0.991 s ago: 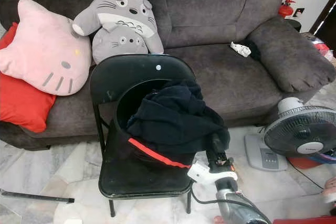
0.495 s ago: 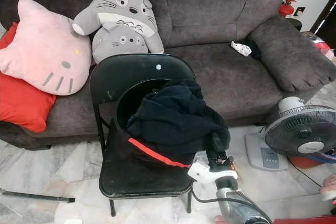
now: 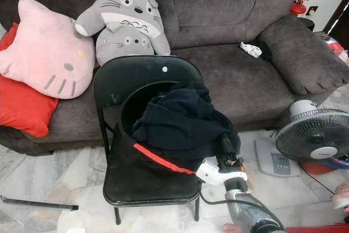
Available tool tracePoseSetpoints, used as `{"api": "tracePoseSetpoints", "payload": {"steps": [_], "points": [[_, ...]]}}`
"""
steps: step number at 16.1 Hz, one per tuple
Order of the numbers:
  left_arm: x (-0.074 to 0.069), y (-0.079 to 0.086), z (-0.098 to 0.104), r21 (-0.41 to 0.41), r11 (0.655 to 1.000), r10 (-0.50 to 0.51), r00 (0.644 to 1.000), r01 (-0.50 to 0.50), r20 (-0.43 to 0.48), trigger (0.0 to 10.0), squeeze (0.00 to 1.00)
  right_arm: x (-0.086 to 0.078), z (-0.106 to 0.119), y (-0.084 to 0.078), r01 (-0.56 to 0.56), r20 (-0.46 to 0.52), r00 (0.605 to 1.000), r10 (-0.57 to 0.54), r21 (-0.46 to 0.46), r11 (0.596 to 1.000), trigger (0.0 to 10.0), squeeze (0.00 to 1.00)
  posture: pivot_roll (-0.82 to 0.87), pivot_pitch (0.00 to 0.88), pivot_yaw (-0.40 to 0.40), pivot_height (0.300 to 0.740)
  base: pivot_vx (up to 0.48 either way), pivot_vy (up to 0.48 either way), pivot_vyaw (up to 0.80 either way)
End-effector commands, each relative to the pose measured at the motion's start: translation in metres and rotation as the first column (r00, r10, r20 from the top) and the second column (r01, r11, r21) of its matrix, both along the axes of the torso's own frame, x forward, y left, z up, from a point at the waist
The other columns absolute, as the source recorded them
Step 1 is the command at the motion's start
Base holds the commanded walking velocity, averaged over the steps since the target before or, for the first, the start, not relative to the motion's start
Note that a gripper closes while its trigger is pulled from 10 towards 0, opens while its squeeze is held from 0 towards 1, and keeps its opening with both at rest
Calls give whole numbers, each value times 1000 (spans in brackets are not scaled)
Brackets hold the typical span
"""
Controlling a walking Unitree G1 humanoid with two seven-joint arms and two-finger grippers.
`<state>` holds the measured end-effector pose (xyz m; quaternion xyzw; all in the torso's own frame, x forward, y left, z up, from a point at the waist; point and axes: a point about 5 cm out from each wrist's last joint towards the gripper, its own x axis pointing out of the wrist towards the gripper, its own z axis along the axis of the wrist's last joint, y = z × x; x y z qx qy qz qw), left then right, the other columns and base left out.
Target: Hang hanger
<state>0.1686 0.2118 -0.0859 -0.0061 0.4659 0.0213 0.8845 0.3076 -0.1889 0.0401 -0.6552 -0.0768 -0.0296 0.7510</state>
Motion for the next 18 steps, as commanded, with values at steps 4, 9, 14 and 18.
{"api": "tracePoseSetpoints", "payload": {"steps": [4,9,14,18], "points": [[-11,3,-4,11,1000,-5,999,6,-40,10000,0,0,1,-1,-4,13,1000,4,18,1000,10000,0,-27,208,8,740,0,0,0],[-11,3,-4,14,1000,-4,999,5,-37,10000,0,1,-3,3,-32,-58,998,34,30,999,10000,0,-24,209,9,740,0,0,0],[-11,4,-4,16,1000,-3,999,3,-35,10000,0,2,-1,18,-147,-67,987,149,28,989,10000,0,-23,210,7,740,0,0,0],[-11,4,-4,16,1000,-3,999,4,-35,10000,0,-2,-8,14,-104,-103,989,108,40,994,10000,0,-24,211,8,740,0,0,0]]}}
